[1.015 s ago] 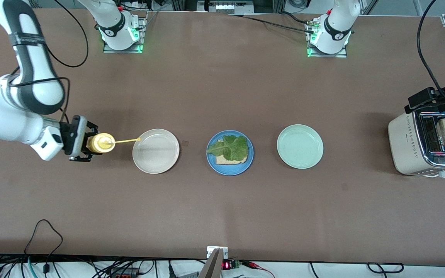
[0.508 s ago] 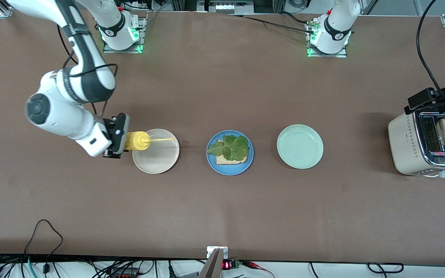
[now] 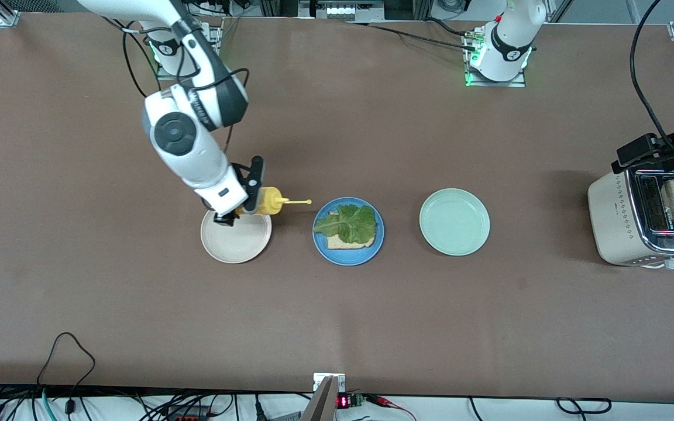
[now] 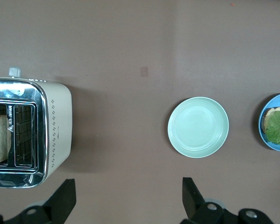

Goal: Make sandwich in blue plate with both arms

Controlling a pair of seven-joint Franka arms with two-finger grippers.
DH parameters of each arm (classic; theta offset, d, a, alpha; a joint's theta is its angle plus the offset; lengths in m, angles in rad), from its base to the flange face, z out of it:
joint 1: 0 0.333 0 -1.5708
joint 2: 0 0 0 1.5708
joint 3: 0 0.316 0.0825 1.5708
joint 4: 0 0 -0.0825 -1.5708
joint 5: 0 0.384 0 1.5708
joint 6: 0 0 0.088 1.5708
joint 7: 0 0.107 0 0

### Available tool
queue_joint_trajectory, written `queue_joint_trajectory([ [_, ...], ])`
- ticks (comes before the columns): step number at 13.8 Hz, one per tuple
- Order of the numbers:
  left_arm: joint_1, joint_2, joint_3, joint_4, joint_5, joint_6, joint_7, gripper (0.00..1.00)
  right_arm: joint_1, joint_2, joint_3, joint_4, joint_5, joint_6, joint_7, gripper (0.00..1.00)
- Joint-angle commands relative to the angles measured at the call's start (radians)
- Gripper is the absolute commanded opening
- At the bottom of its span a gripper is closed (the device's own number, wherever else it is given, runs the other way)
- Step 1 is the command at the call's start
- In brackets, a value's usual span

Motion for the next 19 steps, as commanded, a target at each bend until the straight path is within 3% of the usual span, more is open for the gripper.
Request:
queue_joint_trajectory([
  [1,0.006,0.0,-0.002,-0.007,0.002,-0.003,0.017,1.0,0.055,0.047,-0.009,0.061,-0.051,-0.001,0.134,0.0],
  [7,0.029,0.0,-0.002,-0.024,-0.001,-0.012,0.018,1.0,0.174,0.207,-0.065,0.198,-0.09,0.0,0.292,0.0],
  [13,0.075,0.001,0.0,-0.024,-0.003,-0.012,0.055,1.0,0.207,0.228,-0.09,0.21,-0.091,-0.001,0.3,0.0],
  [16,0.08,-0.005,0.003,-0.014,-0.003,-0.014,0.119,1.0,0.164,0.212,-0.082,0.207,-0.09,-0.004,0.29,0.0],
  [19,0.08,-0.006,0.006,-0.014,-0.02,-0.014,0.113,1.0,0.017,0.137,0.016,0.18,-0.082,-0.052,0.25,0.0],
])
